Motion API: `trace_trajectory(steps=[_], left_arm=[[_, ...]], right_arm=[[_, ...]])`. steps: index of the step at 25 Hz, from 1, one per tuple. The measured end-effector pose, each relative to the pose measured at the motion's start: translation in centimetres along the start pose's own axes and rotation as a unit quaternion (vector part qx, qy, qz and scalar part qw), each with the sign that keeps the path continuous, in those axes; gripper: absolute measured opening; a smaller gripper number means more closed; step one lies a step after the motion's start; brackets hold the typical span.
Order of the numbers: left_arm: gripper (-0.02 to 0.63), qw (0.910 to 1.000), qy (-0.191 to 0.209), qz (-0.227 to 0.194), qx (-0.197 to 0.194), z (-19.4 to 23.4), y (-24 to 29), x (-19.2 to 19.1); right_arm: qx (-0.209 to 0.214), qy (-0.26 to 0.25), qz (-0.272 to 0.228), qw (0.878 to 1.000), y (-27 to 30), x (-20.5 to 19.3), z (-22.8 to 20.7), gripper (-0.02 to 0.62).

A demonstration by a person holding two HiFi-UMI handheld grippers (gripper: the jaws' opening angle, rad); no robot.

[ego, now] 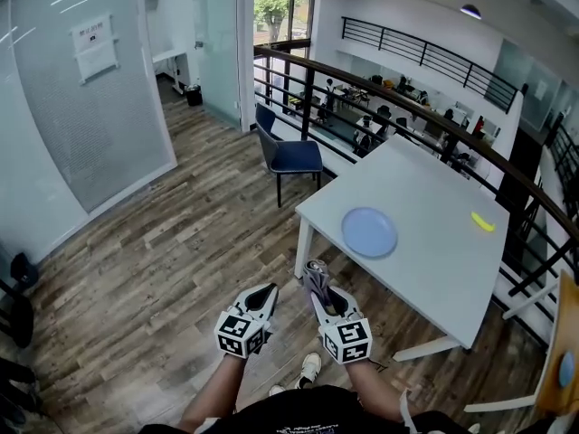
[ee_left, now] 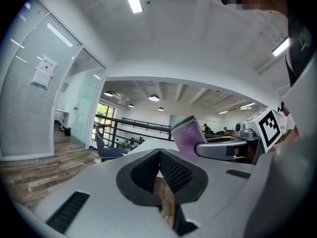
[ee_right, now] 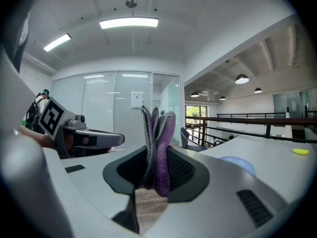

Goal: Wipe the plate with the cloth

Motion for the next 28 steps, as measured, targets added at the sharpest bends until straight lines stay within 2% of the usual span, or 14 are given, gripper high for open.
trace_trajectory(steps=[6, 11, 18, 23, 28], left_arm=[[0.012, 0.9999, 0.001, -0.002, 0.014, 1.4, 3.1, 0.9], [0.012, 0.9981, 0.019, -0.010, 0.057, 2.0, 5.8, 1.6], [0.012, 0.9989, 0.001, -0.006, 0.046, 2.3, 11.1, 2.5], [0.012, 0.9996, 0.000, 0.012, 0.027, 1.0, 14.0, 2.0], [0.012, 0.9985, 0.019, 0.025, 0.045, 0.8, 15.9, 2.3]], right_arm=[[0.008, -0.002, 0.008, 1.000, 2.4, 0.9, -2.2, 0.118], [0.010, 0.007, -0.007, 1.000, 3.2, 2.5, -5.5, 0.118], [0.020, 0.012, -0.019, 1.000, 5.7, 4.3, -9.6, 0.118], [0.019, 0.027, -0.010, 0.999, 6.5, 4.8, -12.8, 0.118], [0.022, 0.035, -0.010, 0.999, 6.9, 5.4, -15.1, 0.118]])
Point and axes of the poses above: the fingertips, and each gripper's own axes: y forward along the fingers, z to its left, x out of its top, the point moved 9 cm from there along -y, backward along the fingers, and after that the axes turned 15 degrees about y, right-handed, at the moved point
